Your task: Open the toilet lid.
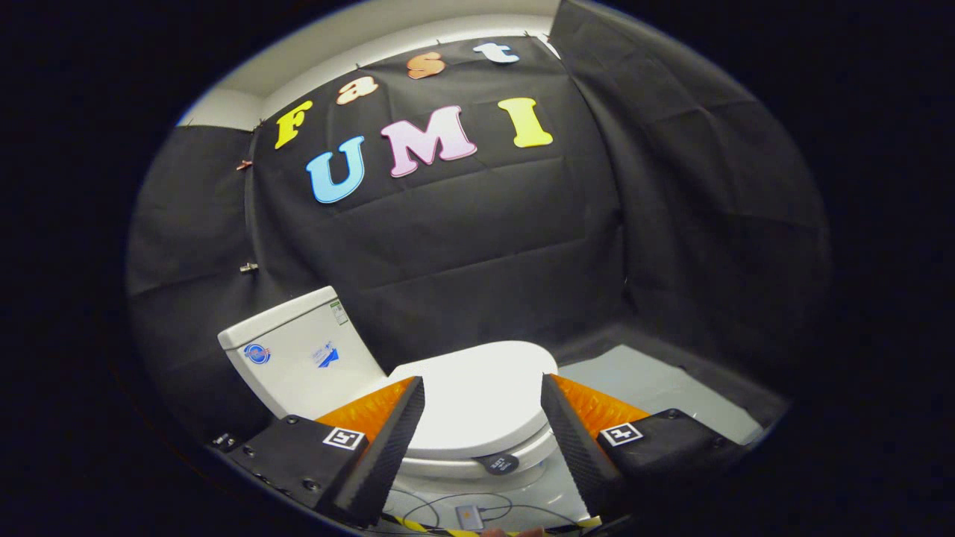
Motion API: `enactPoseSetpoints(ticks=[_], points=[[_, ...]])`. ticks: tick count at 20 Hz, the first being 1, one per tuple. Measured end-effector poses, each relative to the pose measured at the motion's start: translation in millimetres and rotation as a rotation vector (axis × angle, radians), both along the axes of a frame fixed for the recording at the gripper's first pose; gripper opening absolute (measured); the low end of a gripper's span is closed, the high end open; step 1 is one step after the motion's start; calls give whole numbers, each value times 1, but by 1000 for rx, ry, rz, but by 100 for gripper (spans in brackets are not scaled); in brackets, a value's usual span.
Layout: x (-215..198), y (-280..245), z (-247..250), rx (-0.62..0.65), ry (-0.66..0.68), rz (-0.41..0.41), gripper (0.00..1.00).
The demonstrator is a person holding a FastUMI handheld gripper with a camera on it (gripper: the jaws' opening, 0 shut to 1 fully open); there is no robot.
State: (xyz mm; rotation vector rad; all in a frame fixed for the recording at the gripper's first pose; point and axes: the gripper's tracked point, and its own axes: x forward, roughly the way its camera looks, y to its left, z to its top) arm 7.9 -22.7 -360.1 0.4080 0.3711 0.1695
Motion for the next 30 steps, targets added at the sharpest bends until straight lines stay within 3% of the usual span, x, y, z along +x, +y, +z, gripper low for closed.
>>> enactPoseSetpoints(ticks=[9, 18, 30], points=[[-1, -9, -100, 268, 303, -28, 99], [-9, -4, -156, 515, 504, -29, 99], [10, 19, -168, 718, 572, 2, 96]])
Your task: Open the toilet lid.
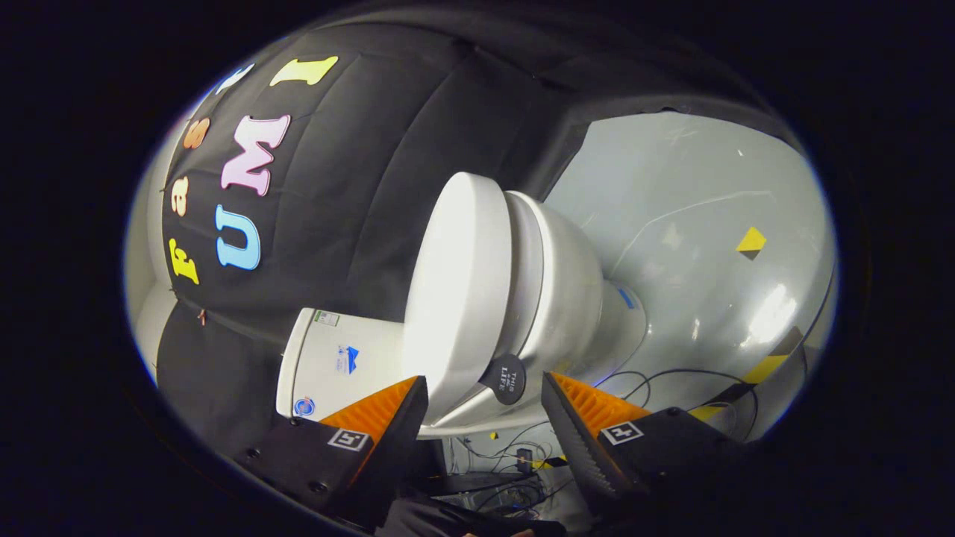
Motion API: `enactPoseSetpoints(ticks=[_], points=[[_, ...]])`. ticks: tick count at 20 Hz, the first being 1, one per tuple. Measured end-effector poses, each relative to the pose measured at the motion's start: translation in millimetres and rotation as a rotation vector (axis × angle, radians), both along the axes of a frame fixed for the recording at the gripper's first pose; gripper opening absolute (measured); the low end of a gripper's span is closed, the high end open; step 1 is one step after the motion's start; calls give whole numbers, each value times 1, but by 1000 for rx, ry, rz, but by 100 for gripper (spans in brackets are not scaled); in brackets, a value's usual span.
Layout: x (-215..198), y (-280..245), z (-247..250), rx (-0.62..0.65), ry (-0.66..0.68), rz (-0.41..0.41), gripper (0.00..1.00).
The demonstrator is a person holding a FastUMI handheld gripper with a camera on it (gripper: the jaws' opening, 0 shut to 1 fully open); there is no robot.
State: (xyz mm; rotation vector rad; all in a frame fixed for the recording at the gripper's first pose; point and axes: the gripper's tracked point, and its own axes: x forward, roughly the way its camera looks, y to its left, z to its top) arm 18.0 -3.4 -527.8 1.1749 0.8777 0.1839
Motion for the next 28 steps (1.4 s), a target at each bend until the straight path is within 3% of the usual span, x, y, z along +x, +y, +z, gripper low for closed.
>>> enactPoseSetpoints(ticks=[2, 3, 5, 7, 9, 11, 13, 19, 24, 28], points=[[4, 8, -4, 12, 7, 10, 97], [6, 12, -8, 20, 9, 9, 90], [5, 11, -17, 15, 42, 9, 88], [15, 8, -27, 11, 67, -8, 73], [8, 10, -47, -22, 125, -8, 47], [14, -2, -33, 10, 119, -30, 22], [14, 17, -42, -14, 103, -1, 11], [15, 20, -24, -213, 119, 44, 11], [23, 25, 24, -255, 78, 8, 11], [26, 38, 65, -367, 19, 21, 7]])
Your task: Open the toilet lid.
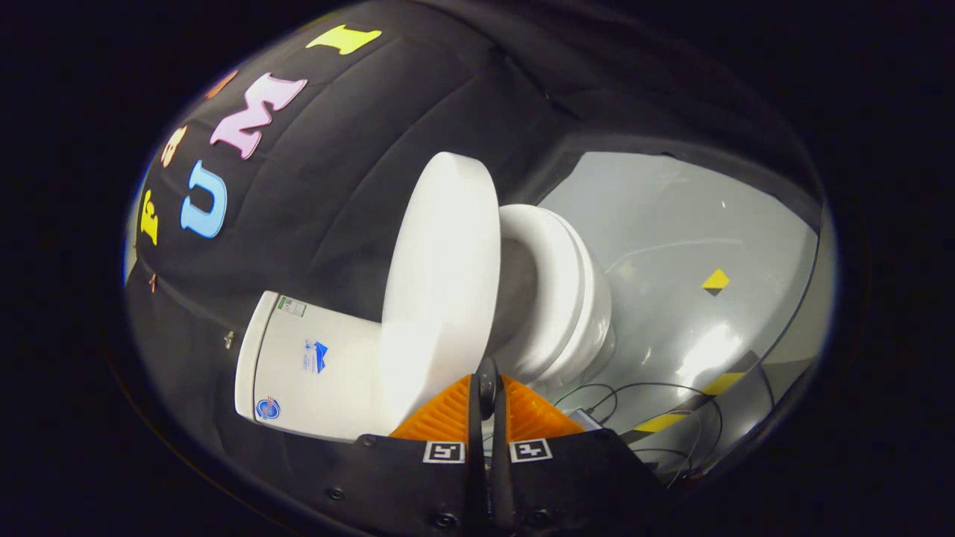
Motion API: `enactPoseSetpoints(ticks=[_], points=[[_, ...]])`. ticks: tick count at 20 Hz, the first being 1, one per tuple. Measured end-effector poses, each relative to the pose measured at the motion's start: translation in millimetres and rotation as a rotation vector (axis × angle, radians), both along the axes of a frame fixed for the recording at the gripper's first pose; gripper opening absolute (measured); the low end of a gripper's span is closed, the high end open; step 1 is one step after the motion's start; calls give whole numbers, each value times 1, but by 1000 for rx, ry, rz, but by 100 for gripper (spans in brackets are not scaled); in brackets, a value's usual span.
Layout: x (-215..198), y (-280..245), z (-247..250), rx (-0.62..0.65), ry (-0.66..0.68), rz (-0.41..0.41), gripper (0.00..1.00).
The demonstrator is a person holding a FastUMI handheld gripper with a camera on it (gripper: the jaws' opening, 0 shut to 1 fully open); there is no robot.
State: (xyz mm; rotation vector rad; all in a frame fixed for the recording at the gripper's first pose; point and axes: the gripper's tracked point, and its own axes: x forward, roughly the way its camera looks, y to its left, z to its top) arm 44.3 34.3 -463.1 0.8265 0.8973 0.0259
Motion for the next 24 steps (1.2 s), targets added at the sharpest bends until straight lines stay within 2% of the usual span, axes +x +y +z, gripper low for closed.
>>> enactPoseSetpoints(ticks=[7, 19, 24], points=[[5, 39, 76, -185, -112, 63, 6], [4, 103, 138, -361, -198, 79, 6], [2, 139, 161, -432, -262, 118, 6]])
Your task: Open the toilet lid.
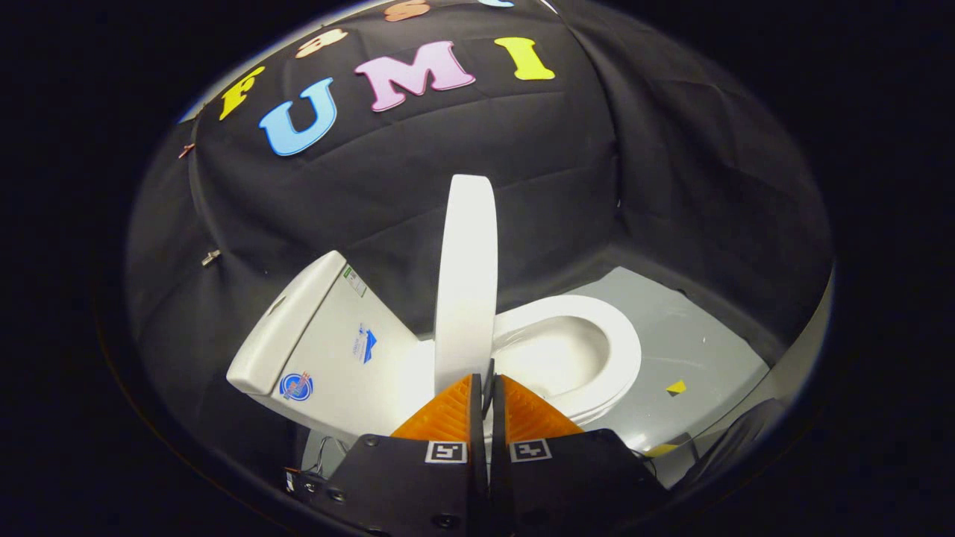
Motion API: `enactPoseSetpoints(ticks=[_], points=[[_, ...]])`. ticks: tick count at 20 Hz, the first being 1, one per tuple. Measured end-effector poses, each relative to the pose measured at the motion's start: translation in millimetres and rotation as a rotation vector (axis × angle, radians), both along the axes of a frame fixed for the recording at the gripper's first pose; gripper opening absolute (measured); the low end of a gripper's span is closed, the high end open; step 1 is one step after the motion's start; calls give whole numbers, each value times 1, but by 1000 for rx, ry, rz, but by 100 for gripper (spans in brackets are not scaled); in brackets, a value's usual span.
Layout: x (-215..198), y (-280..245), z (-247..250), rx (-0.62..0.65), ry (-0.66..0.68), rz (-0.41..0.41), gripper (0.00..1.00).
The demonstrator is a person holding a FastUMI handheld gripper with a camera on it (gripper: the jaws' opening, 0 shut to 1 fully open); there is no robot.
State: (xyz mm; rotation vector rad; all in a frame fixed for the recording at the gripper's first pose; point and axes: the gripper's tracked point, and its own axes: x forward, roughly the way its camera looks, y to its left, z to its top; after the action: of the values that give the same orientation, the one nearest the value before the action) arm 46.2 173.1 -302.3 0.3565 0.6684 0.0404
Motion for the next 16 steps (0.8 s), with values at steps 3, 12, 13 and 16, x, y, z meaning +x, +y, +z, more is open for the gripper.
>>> enactPoseSetpoints(ticks=[3, 12, 13, 16], points=[[-1, 23, 13, -29, -31, 33, 7], [-6, 95, 34, -137, -124, 132, 11], [-7, 103, 35, -152, -136, 145, 11], [-8, 123, 37, -192, -162, 172, 11]])
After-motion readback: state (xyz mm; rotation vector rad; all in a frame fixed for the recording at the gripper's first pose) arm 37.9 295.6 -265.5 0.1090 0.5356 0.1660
